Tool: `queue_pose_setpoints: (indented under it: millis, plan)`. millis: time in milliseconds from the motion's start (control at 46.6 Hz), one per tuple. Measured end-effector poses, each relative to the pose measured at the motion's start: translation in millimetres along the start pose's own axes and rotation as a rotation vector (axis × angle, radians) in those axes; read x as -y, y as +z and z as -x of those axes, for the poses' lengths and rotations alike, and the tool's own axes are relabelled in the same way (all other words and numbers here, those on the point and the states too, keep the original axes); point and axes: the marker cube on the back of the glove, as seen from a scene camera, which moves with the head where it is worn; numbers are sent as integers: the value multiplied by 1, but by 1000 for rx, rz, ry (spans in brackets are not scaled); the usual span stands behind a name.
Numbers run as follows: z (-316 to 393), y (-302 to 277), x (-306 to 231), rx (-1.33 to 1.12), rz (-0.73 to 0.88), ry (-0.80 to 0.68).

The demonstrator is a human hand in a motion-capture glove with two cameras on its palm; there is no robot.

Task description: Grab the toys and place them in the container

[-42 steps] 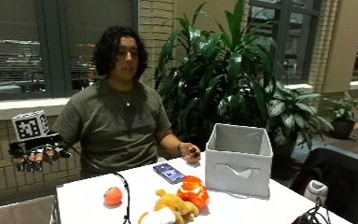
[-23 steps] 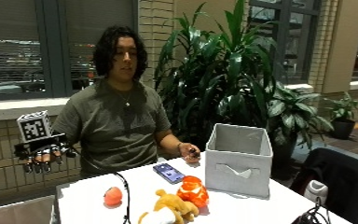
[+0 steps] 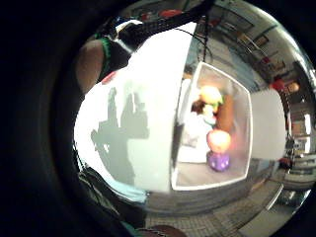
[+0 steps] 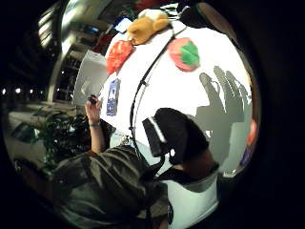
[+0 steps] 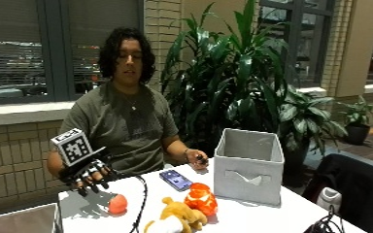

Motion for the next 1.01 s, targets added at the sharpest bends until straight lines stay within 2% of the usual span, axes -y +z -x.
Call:
queue_pose_setpoints:
  millis: [64, 257, 386, 515, 793, 879, 1008]
  plan:
    - [7, 12, 19, 16, 53, -44]
    - [13, 53, 73, -13, 63, -112]
    - [20, 77, 83, -25, 18, -139]
    - [20, 77, 84, -61, -35, -162]
    - [-21, 54, 53, -256, 18, 47]
    - [-27, 51, 47, -209, 4, 103]
    - [-24, 37, 49, -85, -126, 151]
